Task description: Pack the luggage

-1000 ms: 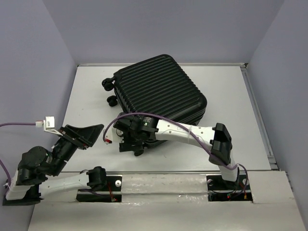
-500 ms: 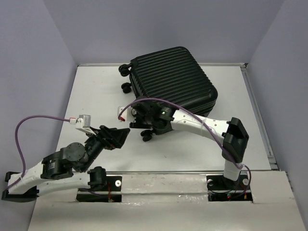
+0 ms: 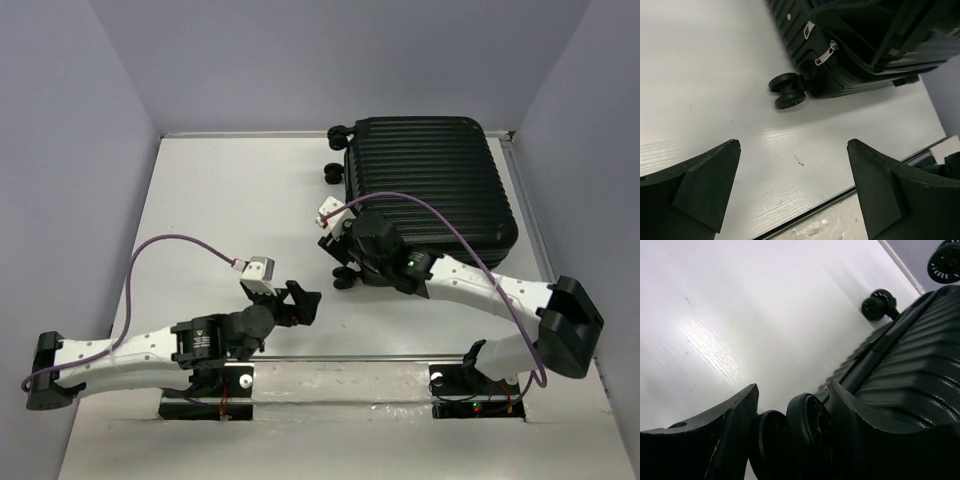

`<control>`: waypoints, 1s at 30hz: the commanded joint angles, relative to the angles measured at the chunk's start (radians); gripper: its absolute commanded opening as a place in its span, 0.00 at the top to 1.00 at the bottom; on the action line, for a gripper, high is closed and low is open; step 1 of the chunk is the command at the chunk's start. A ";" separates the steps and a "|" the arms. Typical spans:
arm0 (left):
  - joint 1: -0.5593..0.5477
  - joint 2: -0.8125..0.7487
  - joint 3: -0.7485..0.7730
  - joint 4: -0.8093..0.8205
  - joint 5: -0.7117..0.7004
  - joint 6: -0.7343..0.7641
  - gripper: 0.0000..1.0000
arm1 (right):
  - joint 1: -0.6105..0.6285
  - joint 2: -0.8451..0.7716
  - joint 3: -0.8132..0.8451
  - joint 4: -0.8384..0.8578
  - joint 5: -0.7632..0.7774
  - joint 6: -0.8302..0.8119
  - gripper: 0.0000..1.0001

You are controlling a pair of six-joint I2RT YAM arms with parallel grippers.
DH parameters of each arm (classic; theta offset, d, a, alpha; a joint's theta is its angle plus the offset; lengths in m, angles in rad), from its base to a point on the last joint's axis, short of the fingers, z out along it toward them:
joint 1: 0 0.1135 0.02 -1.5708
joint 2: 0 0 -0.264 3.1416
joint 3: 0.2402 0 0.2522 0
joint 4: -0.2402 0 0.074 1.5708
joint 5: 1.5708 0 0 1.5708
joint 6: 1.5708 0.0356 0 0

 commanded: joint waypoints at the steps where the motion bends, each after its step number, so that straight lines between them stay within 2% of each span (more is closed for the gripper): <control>1: -0.003 0.141 -0.012 0.341 -0.054 0.042 0.01 | 0.004 -0.153 -0.056 0.385 0.049 0.443 0.93; 4: 0.022 0.242 -0.007 0.458 -0.063 0.122 0.01 | 0.004 -0.199 -0.088 0.424 0.023 0.534 0.93; 7: 0.082 0.328 -0.007 0.605 -0.001 0.163 0.05 | 0.004 -0.218 -0.090 0.418 -0.047 0.580 0.93; 11: 0.151 0.469 -0.042 0.881 0.154 0.251 0.15 | 0.004 -0.238 -0.083 0.393 -0.089 0.583 0.93; 13: 0.177 0.542 -0.039 0.961 0.205 0.280 0.17 | 0.004 -0.252 -0.080 0.364 -0.098 0.568 0.93; 16: 0.200 0.580 -0.026 0.990 0.246 0.282 0.24 | 0.004 -0.278 -0.071 0.269 -0.081 0.559 0.93; 17: 0.203 0.578 -0.029 0.997 0.265 0.283 0.24 | 0.004 -0.305 -0.064 0.223 -0.014 0.563 0.93; 18: 0.208 0.574 -0.030 0.995 0.268 0.285 0.24 | 0.004 -0.325 -0.044 0.111 0.047 0.572 0.88; 19: 0.212 0.563 -0.033 0.989 0.268 0.277 0.25 | 0.004 -0.347 -0.036 0.049 0.111 0.580 0.77; 20: 0.221 0.531 -0.047 0.978 0.280 0.269 0.25 | 0.004 -0.394 -0.031 -0.005 0.237 0.598 0.63; 21: 0.224 0.511 -0.058 0.977 0.289 0.271 0.24 | 0.004 -0.414 -0.027 -0.110 0.297 0.608 0.33; 24: 0.226 0.456 -0.085 0.963 0.354 0.291 0.18 | -0.024 -0.491 -0.022 -0.229 0.507 0.628 0.02; 27: 0.226 0.466 -0.076 0.925 0.427 0.306 0.19 | -0.119 -0.532 -0.027 -0.292 0.641 0.637 0.00; 28: 0.226 0.471 -0.073 0.915 0.441 0.296 0.19 | -0.227 -0.545 -0.031 -0.295 0.657 0.635 0.00; 30: 0.226 0.480 -0.081 0.895 0.466 0.280 0.21 | -0.379 -0.540 -0.031 -0.318 0.556 0.637 0.00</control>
